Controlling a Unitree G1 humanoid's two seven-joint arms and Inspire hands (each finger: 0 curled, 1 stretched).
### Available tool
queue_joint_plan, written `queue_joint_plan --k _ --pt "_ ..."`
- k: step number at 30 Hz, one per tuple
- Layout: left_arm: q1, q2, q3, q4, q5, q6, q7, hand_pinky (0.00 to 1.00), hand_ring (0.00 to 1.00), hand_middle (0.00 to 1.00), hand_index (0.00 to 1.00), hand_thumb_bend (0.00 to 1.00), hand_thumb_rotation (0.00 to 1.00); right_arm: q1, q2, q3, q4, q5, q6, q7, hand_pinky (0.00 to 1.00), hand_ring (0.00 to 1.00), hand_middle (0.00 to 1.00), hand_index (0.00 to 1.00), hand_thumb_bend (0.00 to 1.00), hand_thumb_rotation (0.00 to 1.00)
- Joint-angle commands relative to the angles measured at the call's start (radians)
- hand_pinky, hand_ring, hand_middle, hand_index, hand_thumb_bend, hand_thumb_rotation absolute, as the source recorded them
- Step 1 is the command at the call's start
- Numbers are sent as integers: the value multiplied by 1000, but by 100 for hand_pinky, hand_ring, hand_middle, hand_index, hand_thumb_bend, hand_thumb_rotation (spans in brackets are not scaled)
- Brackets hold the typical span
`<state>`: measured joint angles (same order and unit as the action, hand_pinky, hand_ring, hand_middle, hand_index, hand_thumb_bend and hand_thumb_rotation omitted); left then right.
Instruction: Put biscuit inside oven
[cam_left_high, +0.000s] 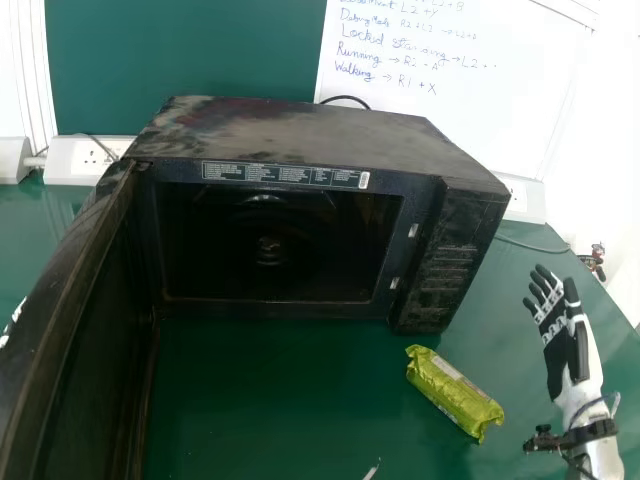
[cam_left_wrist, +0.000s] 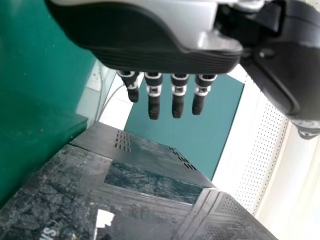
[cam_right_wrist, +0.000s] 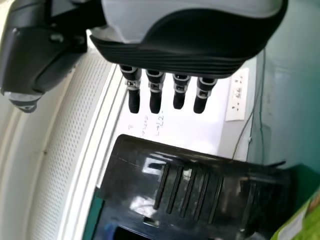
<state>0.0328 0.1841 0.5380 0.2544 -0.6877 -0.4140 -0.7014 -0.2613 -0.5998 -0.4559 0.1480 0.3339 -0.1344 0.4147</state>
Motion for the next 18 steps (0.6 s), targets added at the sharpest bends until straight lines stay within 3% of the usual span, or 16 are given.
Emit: queue_joint_plan --k 1,14,18 --pt "13 -8 7 16 -14 2 -8 88 94 98 99 100 58 -16 -22 13 8 -19 -11 14 100 100 99 96 86 65" --pt "7 -12 3 23 -12 4 -9 89 94 98 98 100 58 -28 -61 10 35 -52 -33 63 100 100 100 98 80 60" --pt "10 -18 2 15 -10 3 -4 89 94 98 98 100 57 -23 -87 13 29 -77 -7 61 97 100 99 95 88 57"
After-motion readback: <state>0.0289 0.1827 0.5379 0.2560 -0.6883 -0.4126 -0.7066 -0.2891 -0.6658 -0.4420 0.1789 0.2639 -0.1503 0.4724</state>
